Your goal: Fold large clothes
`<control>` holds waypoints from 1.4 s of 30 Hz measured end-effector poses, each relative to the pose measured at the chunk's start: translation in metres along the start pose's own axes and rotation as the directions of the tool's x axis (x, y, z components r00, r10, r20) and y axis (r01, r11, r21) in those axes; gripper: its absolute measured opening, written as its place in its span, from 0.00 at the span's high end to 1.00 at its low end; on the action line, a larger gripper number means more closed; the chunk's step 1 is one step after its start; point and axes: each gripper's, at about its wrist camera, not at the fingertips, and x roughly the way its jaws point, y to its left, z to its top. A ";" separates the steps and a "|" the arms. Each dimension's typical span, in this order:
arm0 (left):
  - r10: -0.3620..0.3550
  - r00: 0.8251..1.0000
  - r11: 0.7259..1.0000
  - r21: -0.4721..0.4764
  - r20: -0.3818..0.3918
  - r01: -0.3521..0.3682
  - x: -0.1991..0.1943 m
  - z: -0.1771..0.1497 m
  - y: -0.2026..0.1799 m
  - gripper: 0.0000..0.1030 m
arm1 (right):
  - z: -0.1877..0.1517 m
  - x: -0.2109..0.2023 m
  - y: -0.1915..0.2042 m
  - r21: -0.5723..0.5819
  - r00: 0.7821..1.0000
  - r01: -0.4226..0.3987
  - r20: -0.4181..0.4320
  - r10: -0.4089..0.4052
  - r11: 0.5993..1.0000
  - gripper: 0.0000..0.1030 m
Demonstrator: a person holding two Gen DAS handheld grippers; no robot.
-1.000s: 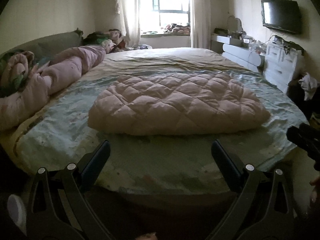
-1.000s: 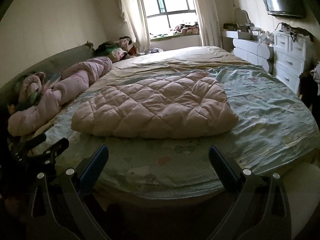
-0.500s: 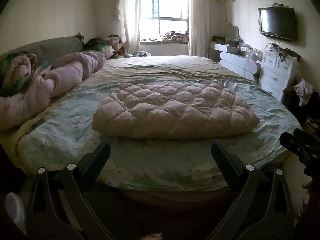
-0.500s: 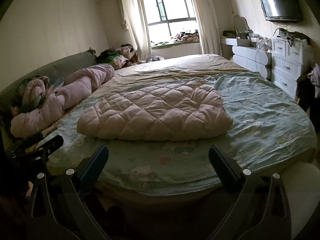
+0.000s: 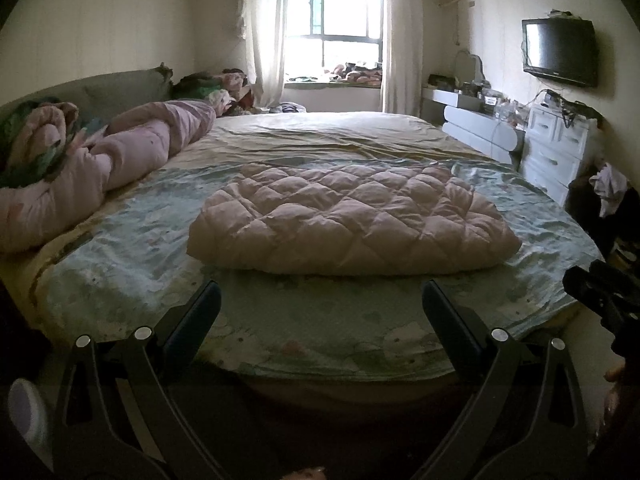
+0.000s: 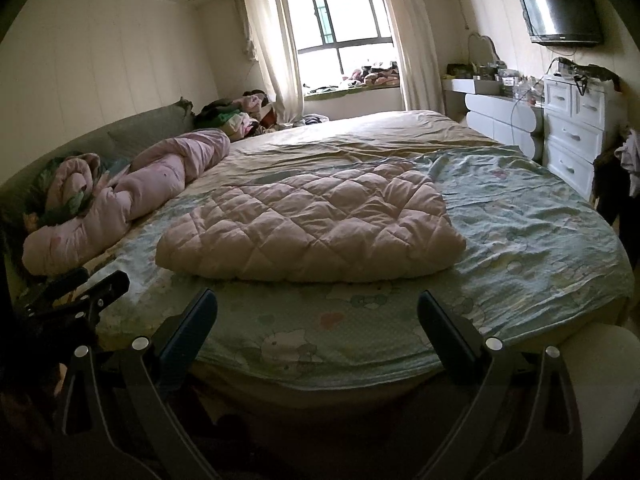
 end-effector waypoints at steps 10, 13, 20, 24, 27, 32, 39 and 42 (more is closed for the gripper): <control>0.002 1.000 1.000 -0.003 0.001 -0.002 -0.002 -0.001 0.001 0.08 | 0.002 -0.004 0.002 -0.007 1.000 -0.004 0.008 0.004 1.000 0.04; 0.008 1.000 1.000 0.006 -0.003 -0.008 -0.001 -0.002 0.000 0.08 | 0.003 -0.005 0.002 -0.008 1.000 -0.005 0.011 0.005 1.000 0.04; 0.010 1.000 1.000 0.004 -0.002 -0.010 -0.001 -0.001 -0.001 0.08 | 0.002 -0.006 0.003 -0.009 1.000 -0.005 0.011 0.005 1.000 0.04; 0.011 1.000 1.000 -0.001 -0.003 -0.011 -0.002 -0.002 -0.002 0.08 | 0.002 -0.005 0.002 -0.009 1.000 -0.004 0.011 0.004 1.000 0.04; 0.017 1.000 1.000 0.006 -0.002 -0.017 -0.002 -0.002 -0.004 0.08 | 0.002 -0.006 0.003 -0.009 1.000 -0.004 0.011 0.004 1.000 0.04; 0.017 1.000 1.000 0.011 0.002 -0.017 -0.004 -0.001 -0.006 0.08 | 0.002 -0.005 0.003 -0.009 1.000 -0.004 0.012 0.004 1.000 0.04; 0.016 1.000 1.000 0.011 0.002 -0.016 -0.004 -0.001 -0.007 0.08 | 0.002 -0.006 0.003 -0.011 1.000 -0.004 0.012 0.004 1.000 0.04; 0.012 1.000 1.000 0.010 0.000 -0.012 -0.004 -0.001 -0.007 0.08 | 0.002 -0.006 0.003 -0.010 1.000 -0.004 0.012 0.004 1.000 0.04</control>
